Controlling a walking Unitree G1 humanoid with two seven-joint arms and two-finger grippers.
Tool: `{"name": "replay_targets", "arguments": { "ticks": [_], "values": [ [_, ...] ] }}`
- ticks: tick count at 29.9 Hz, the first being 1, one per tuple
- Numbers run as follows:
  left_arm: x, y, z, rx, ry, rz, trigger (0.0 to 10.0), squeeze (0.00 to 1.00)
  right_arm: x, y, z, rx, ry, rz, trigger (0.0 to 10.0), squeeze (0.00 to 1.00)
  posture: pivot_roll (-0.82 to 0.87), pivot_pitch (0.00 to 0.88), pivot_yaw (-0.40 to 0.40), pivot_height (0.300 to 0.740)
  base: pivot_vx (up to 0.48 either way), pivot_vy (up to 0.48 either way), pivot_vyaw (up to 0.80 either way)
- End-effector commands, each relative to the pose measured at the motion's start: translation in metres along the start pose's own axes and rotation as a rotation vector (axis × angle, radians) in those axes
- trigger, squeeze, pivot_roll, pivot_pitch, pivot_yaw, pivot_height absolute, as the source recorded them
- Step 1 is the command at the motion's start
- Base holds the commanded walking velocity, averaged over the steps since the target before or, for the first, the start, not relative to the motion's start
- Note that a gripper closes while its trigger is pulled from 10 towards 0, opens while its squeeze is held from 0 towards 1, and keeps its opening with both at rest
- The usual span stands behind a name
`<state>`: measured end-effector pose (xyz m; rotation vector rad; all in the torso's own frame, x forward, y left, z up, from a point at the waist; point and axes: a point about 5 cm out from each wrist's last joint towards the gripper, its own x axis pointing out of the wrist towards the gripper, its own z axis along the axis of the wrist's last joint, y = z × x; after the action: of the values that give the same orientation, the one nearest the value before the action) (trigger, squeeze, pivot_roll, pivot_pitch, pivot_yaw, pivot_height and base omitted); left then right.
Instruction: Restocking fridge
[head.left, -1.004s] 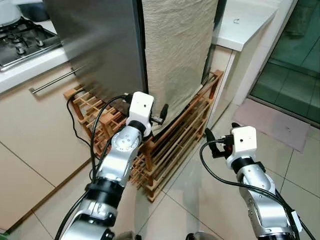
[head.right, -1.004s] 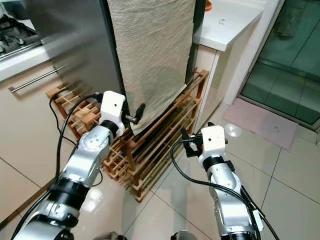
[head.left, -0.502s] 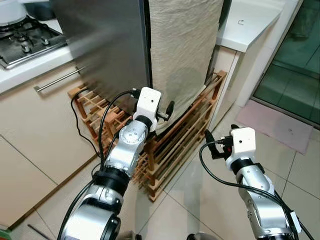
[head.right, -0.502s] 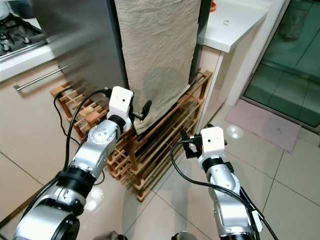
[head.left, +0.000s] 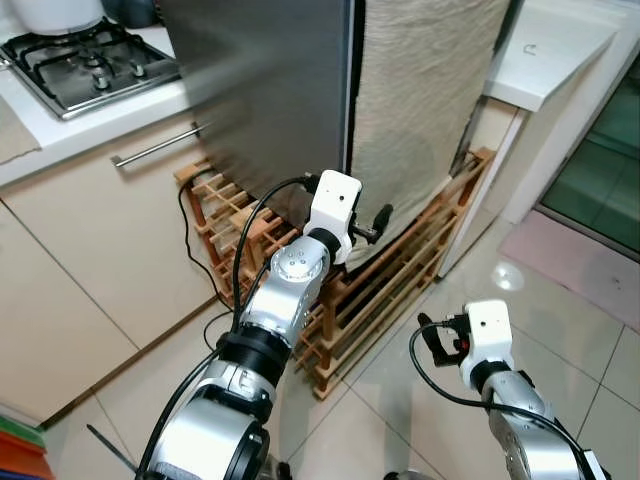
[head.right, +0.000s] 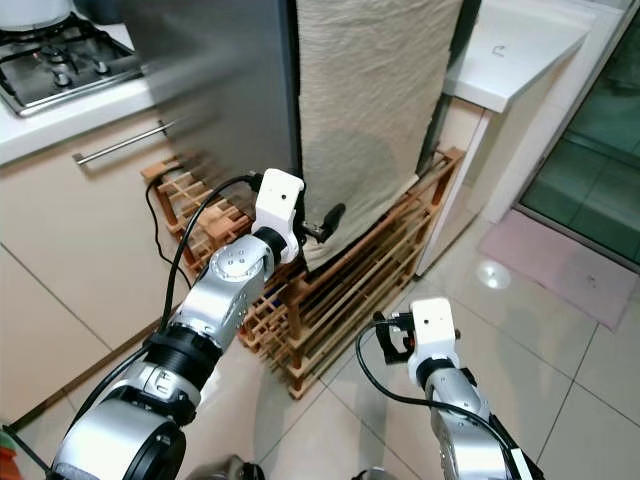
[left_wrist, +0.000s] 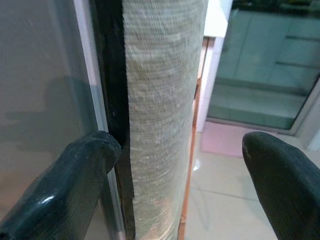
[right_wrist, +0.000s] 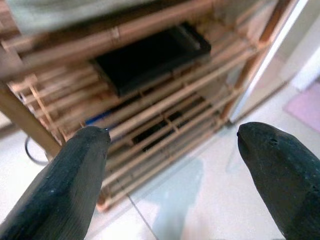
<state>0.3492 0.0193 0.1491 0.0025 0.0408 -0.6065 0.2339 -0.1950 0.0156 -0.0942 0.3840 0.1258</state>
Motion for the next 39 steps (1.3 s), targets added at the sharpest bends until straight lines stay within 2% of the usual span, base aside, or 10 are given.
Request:
{"name": "replay_targets", "arguments": {
  "ticks": [1, 10, 18, 21, 24, 32, 33, 34, 35, 39],
  "values": [
    [0.011, -0.044, 0.036, 0.021, -0.118, -0.207, 10.0, 0.00, -0.002, -0.010, -0.011, -0.005, 0.037, -0.026, 10.0, 0.00, -0.12, 0.020, 0.029, 0.730, 0.000, 0.000, 0.00],
    [0.009, -0.061, 0.051, -0.028, -0.137, -0.318, 10.0, 0.00, -0.001, -0.016, -0.063, -0.021, 0.254, -0.059, 10.0, 0.00, -0.10, 0.020, 0.030, 0.730, 0.000, 0.000, 0.00],
    [0.012, -0.064, 0.054, -0.001, -0.128, -0.321, 10.0, 0.00, 0.001, -0.016, -0.062, -0.019, 0.229, -0.055, 10.0, 0.00, -0.10, 0.022, 0.039, 0.730, 0.000, 0.000, 0.00],
    [0.010, -0.074, 0.049, -0.010, -0.106, -0.395, 10.0, 0.00, 0.006, -0.015, -0.058, -0.015, 0.195, -0.043, 10.0, 0.00, -0.11, 0.021, 0.041, 0.730, 0.000, 0.000, 0.00],
    [0.008, -0.072, 0.049, -0.008, -0.105, -0.396, 10.0, 0.00, 0.010, -0.012, -0.051, -0.030, 0.160, -0.028, 10.0, 0.00, -0.11, 0.020, 0.043, 0.730, 0.000, 0.000, 0.00],
    [-0.004, -0.018, 0.040, 0.083, -0.132, -0.142, 10.0, 0.00, 0.022, -0.002, -0.030, -0.013, 0.041, -0.019, 10.0, 0.00, -0.09, 0.019, 0.034, 0.730, 0.000, 0.000, 0.00],
    [-0.004, -0.018, 0.040, 0.083, -0.132, -0.142, 10.0, 0.00, 0.022, -0.002, -0.030, -0.013, 0.041, -0.019, 10.0, 0.00, -0.09, 0.019, 0.034, 0.730, 0.000, 0.000, 0.00],
    [-0.007, -0.001, 0.030, 0.100, -0.109, -0.056, 10.0, 0.00, 0.025, 0.000, -0.021, 0.001, -0.017, -0.014, 10.0, 0.00, -0.09, 0.016, 0.030, 0.730, 0.000, 0.000, 0.00],
    [-0.009, 0.007, 0.026, 0.093, -0.095, -0.018, 10.0, 0.00, 0.027, 0.002, -0.013, 0.009, -0.053, -0.010, 10.0, 0.00, -0.09, 0.015, 0.029, 0.730, 0.000, 0.000, 0.00],
    [-0.011, 0.021, 0.019, 0.090, -0.072, 0.050, 10.0, 0.00, 0.031, 0.006, 0.009, 0.021, -0.146, 0.005, 10.0, 0.00, -0.08, 0.007, 0.024, 0.730, 0.000, 0.000, 0.00]
  ]
}}
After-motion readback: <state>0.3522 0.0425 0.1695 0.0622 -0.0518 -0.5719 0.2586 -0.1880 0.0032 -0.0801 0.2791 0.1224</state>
